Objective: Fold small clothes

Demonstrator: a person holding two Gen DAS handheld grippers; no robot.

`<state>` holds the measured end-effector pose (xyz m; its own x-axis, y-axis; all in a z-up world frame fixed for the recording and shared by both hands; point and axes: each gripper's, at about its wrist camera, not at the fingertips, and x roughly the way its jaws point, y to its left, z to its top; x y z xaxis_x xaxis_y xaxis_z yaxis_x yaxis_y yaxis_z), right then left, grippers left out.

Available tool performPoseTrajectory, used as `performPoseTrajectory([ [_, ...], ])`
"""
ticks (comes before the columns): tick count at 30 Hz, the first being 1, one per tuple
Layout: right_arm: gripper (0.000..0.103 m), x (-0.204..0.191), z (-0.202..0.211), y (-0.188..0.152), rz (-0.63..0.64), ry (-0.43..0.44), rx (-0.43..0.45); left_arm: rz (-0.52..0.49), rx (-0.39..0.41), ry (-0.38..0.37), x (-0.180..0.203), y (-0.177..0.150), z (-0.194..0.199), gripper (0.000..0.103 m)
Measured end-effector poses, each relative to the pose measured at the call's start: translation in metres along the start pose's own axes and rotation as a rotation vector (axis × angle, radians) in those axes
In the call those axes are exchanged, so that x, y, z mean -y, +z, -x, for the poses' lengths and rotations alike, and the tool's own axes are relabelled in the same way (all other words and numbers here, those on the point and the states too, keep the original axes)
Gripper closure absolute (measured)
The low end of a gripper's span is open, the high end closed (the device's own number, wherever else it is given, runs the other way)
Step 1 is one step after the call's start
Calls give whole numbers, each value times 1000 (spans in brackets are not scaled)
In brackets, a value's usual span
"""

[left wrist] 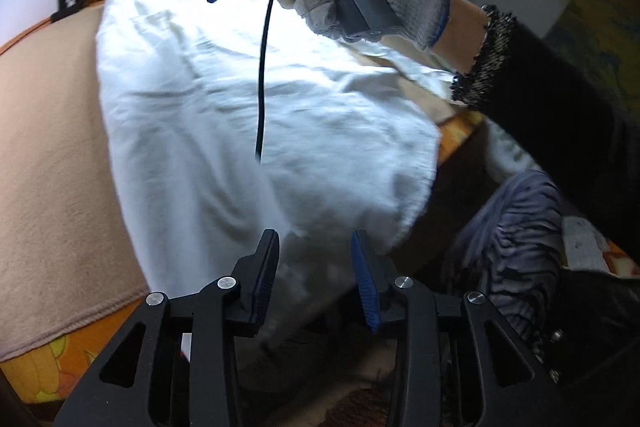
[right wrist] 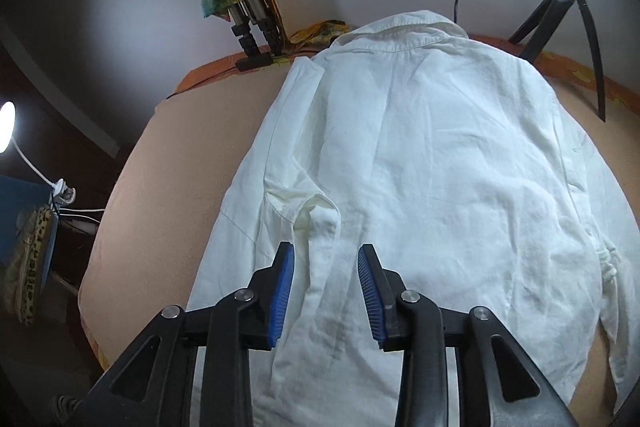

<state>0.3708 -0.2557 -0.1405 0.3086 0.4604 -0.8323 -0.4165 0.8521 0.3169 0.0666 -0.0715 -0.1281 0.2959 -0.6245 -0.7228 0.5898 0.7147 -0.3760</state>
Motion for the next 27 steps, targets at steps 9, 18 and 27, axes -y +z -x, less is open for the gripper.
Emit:
performPoseTrajectory([
  [9,64,1,95,-62,69,80,41,-16,132,-35,1,-1,53,67],
  [18,64,-40,93,-156,132,200,-67,48,167,183,-49,17,61,67],
  [27,66,-52,33,-203,100,212,-141,2,115,299,-78,30,41,67],
])
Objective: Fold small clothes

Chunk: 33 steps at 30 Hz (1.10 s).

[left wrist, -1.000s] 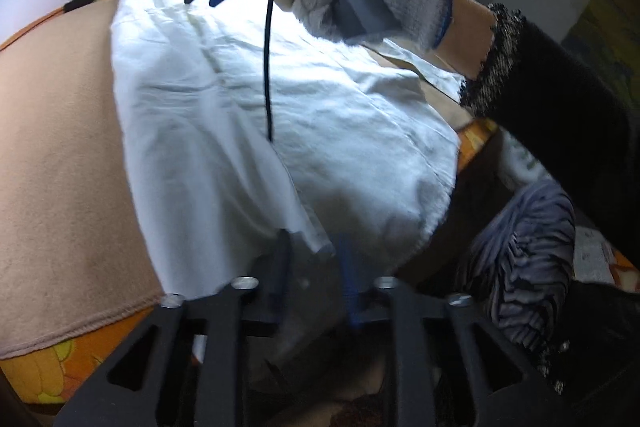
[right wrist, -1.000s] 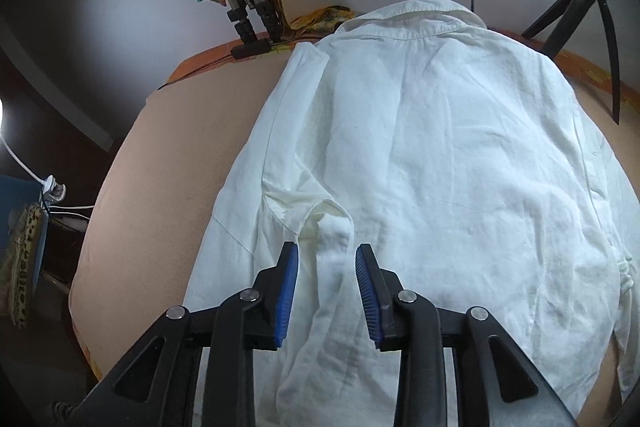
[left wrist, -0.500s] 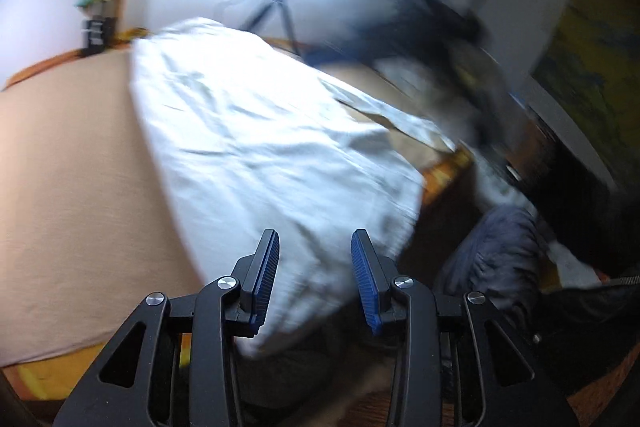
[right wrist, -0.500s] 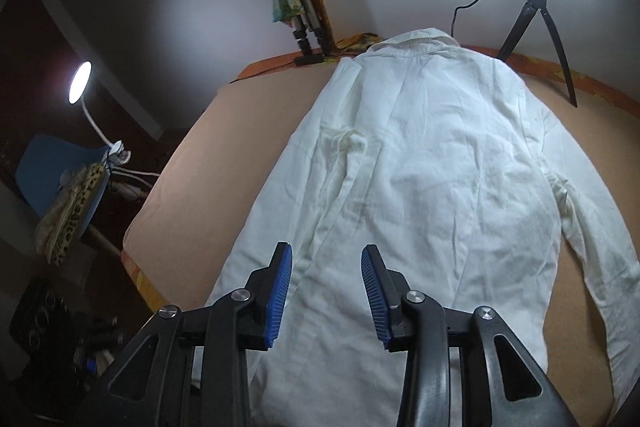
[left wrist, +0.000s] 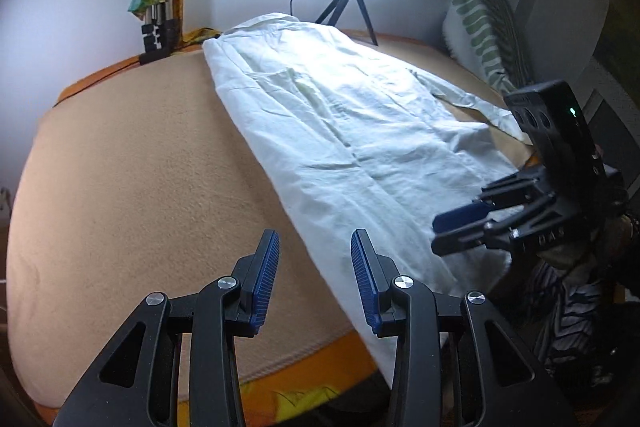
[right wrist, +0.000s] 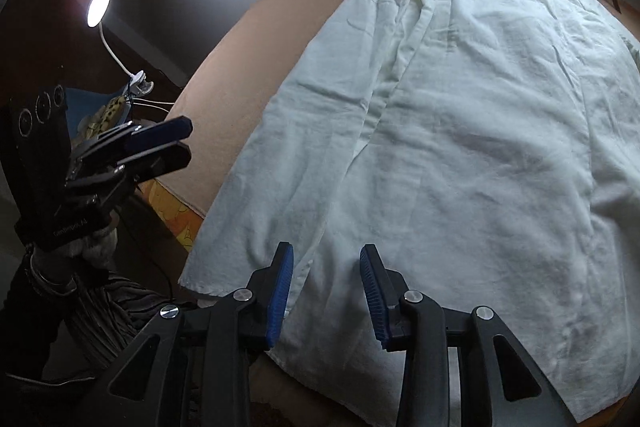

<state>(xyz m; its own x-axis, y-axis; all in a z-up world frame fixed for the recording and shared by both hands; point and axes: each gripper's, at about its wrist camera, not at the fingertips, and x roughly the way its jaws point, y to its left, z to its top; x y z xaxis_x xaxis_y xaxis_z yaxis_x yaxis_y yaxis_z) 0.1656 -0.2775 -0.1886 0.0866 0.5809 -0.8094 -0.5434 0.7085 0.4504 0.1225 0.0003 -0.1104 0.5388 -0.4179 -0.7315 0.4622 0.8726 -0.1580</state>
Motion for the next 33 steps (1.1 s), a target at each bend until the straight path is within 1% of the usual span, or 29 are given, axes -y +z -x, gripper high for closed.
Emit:
performPoseTrajectory([
  [3,69,-4,-3,0,24,-10,13,-9,1,16,-7,2,-6,68],
  [4,72,-6,-3,0,33,-10,16,-10,1,22,-8,3,-9,68],
  [5,79,-7,-4,0,38,-8,16,-11,0,27,-10,4,-11,70],
  [6,83,-9,-7,0,45,-6,12,-16,0,33,-10,6,-13,71],
  [8,102,-17,-12,0,68,-13,3,-35,7,41,-9,11,-16,71],
  [9,103,-21,-14,0,81,-24,0,-44,14,44,-8,14,-16,72],
  [12,103,-23,-6,1,106,-50,4,-81,37,49,-4,25,-23,73],
  [15,103,-26,5,2,110,-65,23,-121,34,57,0,33,-36,73],
  [18,103,-25,5,4,108,-61,18,-163,0,70,2,35,-57,73],
  [19,103,-25,2,3,108,-56,14,-175,-24,73,2,33,-65,74],
  [22,103,-25,-5,2,105,-60,0,-189,-66,57,4,23,-75,74],
  [25,103,-20,-4,-2,103,-66,-8,-234,-76,63,12,8,-72,74],
  [29,103,-18,-2,-3,100,-70,-4,-247,-65,62,23,-11,-54,74],
  [33,103,-21,-5,-5,104,-79,-1,-312,-49,60,47,-37,-33,77],
])
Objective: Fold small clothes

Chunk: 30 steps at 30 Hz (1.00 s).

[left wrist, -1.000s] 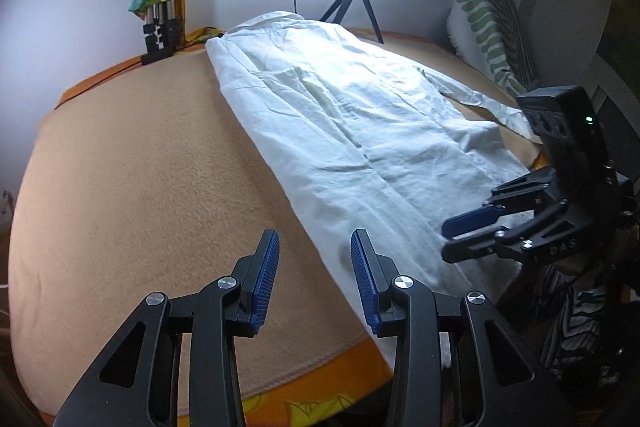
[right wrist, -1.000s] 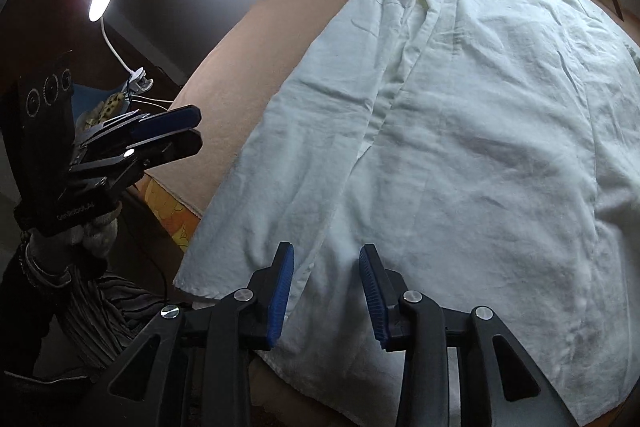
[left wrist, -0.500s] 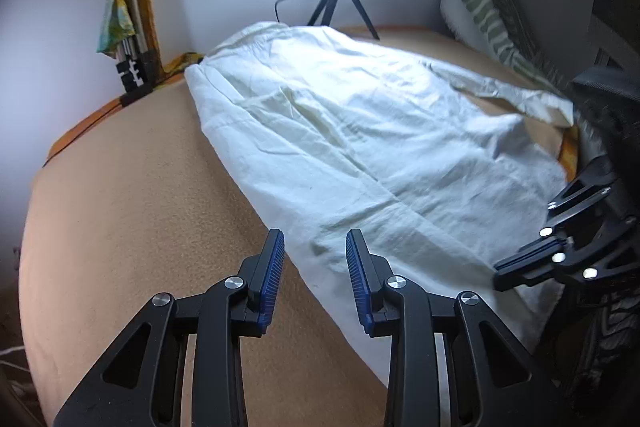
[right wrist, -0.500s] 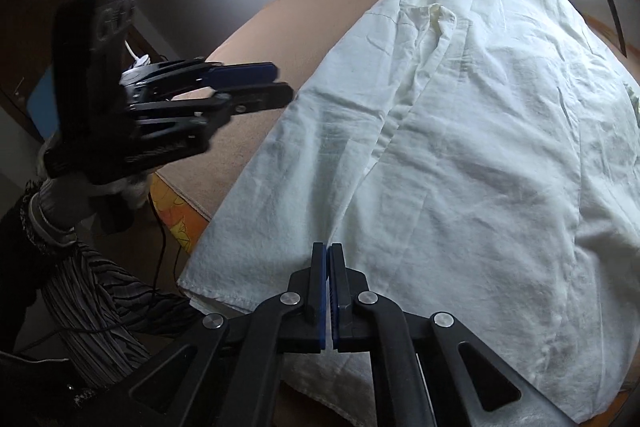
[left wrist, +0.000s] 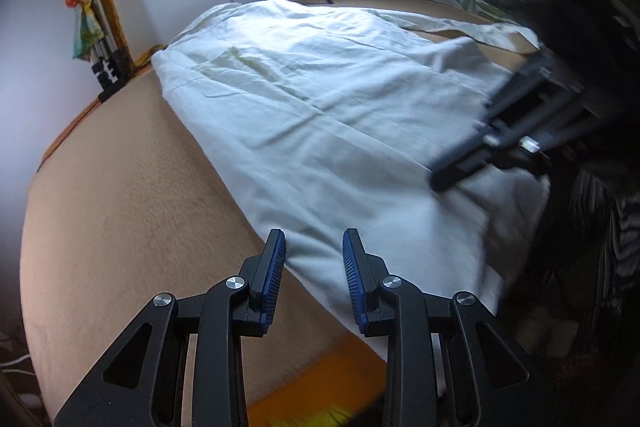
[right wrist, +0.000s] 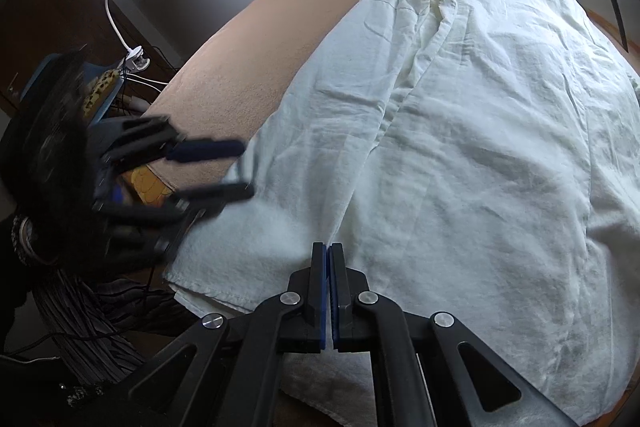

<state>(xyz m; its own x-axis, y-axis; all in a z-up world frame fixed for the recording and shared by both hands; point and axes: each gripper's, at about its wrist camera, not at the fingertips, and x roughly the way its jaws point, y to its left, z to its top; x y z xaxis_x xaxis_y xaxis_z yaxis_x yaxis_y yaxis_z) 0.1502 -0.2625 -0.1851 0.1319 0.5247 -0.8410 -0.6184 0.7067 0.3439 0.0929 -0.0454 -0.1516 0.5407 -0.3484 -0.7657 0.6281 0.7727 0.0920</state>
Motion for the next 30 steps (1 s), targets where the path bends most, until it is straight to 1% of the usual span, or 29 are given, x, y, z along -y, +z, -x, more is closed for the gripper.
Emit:
performPoseTrajectory([
  [4,103,0,-1,-1,-13,2,3,-1,13,-14,19,-17,13,76],
  [7,103,-1,-1,-1,-8,-2,13,-7,17,-4,25,-24,17,76],
  [9,103,-3,1,-2,2,-5,26,8,14,-10,24,-26,18,76],
  [10,99,-3,4,-3,3,-3,39,21,11,-16,23,-26,18,77],
  [12,94,1,16,-4,-12,-12,72,40,2,-25,22,-25,19,77],
  [14,71,10,30,-6,-39,2,114,67,2,-41,21,-21,23,77],
  [15,69,16,39,-8,-59,4,140,85,9,-51,20,-18,26,77],
  [17,68,30,56,-12,-91,-1,182,116,29,-67,20,-13,32,75],
  [18,68,37,64,-15,-106,-10,203,124,40,-72,20,-10,35,73],
  [25,65,89,127,-42,-202,-119,298,147,102,-107,30,20,42,73],
  [28,61,115,156,-51,-245,-189,332,139,116,-111,36,31,40,73],
  [30,56,130,173,-58,-279,-235,356,134,122,-117,40,36,38,73],
])
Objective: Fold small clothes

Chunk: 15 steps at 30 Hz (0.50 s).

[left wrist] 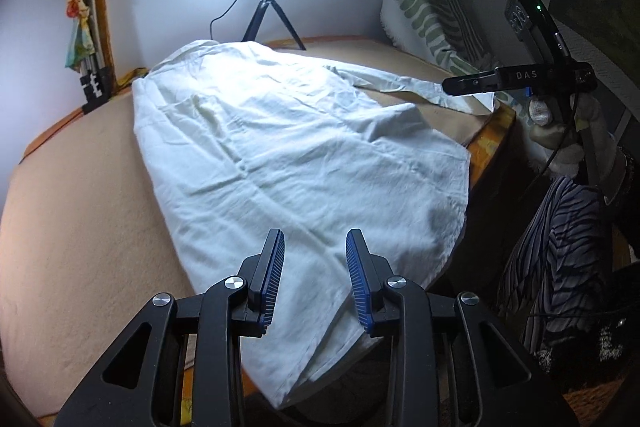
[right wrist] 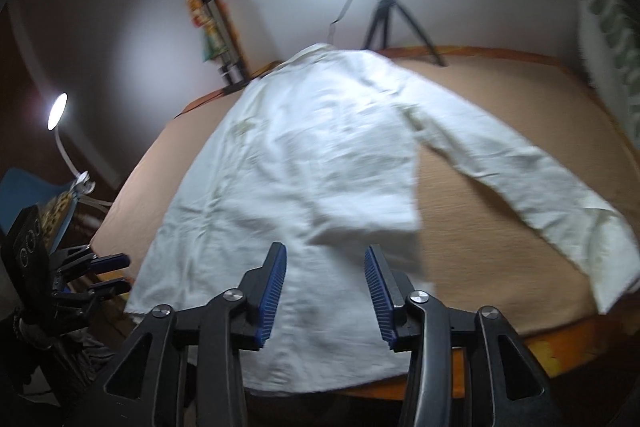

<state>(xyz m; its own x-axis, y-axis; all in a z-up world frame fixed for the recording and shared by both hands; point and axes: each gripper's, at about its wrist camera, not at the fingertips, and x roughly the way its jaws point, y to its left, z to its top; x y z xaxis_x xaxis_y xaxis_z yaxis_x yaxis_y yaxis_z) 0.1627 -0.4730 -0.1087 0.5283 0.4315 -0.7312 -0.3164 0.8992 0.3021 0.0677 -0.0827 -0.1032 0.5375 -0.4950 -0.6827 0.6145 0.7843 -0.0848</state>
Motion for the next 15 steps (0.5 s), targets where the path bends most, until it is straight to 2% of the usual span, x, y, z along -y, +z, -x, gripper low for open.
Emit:
performPoseTrajectory([
  [2,52,23,13,2,-40,-35,23,-4,2,-10,4,4,-4,73],
  [10,50,113,62,-8,-230,-151,94,-20,-3,-52,23,25,-26,73],
  [15,48,164,79,-16,-362,-192,115,-41,6,-81,37,41,-37,73],
])
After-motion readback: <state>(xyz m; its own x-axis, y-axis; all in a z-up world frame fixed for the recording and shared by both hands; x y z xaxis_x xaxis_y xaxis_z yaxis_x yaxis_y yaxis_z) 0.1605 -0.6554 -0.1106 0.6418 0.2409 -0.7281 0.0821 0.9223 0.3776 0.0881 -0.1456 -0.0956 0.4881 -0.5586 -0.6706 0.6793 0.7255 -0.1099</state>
